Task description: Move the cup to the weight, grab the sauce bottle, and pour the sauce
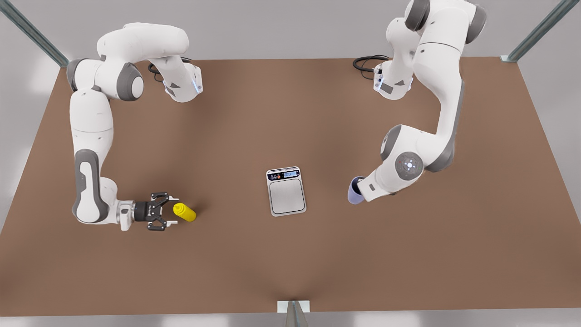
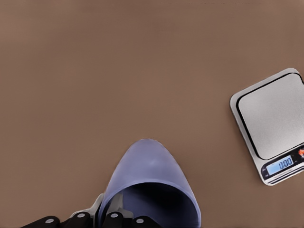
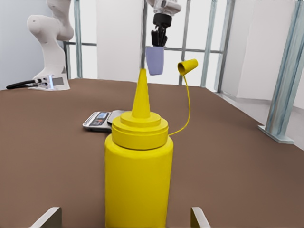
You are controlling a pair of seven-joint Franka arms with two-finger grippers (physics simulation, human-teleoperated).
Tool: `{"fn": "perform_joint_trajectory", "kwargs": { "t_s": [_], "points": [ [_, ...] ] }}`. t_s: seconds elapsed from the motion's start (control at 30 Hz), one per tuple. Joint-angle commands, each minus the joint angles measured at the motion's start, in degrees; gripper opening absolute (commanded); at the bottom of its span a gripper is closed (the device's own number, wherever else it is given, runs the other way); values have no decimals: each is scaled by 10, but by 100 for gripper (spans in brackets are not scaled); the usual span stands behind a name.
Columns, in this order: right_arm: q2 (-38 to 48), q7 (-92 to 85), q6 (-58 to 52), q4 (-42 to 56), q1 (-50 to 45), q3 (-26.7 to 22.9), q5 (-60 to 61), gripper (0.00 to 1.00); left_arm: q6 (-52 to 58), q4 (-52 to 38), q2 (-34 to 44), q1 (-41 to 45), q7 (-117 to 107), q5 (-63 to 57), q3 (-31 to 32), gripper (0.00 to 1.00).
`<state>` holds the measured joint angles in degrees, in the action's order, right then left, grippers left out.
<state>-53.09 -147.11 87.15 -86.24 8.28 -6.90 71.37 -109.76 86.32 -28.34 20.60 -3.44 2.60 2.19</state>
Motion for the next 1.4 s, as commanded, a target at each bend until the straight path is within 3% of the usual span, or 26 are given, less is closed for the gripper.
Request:
{"fn": "perform_joint_trajectory", "kwargs": {
  "t_s": [0.0,0.03,0.1,0.3,0.63,0.87,0.9,0.93,0.97,1.03,1.1,1.23,1.3,1.37],
  "points": [
    [0,-143,-7,0,-1,4,4,100,104,-97,-63,29,-332,-6,1,21],
    [0,-142,-7,0,-2,6,5,100,105,-105,-69,41,-350,-6,1,21],
    [-3,-140,-5,0,-3,11,15,100,141,-217,-133,57,-452,-3,26,21],
    [-4,-136,-2,2,-7,12,23,100,135,-283,-191,89,-540,19,58,21],
    [-12,-124,8,6,-18,18,49,100,-5,-285,-242,115,-549,19,63,21],
    [-17,-125,12,8,-24,18,57,100,-14,-281,-259,130,-561,17,62,21],
    [-17,-125,12,8,-24,18,57,100,-14,-281,-262,131,-561,15,62,36],
    [-17,-125,12,8,-24,18,57,100,-14,-281,-262,131,-561,14,62,63],
    [-17,-125,12,8,-24,17,57,98,-13,-281,-263,131,-560,12,62,100],
    [-19,-125,12,8,-24,17,58,82,-5,-281,-262,131,-562,5,62,100],
    [-21,-126,12,9,-24,17,60,74,17,-281,-254,129,-564,6,62,100],
    [-21,-125,13,10,-24,18,60,69,124,-285,-204,122,-564,5,61,100],
    [-21,-126,13,10,-24,18,62,68,257,-307,-93,64,-549,-4,60,100],
    [-21,-125,13,10,-24,18,62,68,402,-305,-47,-15,-251,-116,60,100]
  ]
}}
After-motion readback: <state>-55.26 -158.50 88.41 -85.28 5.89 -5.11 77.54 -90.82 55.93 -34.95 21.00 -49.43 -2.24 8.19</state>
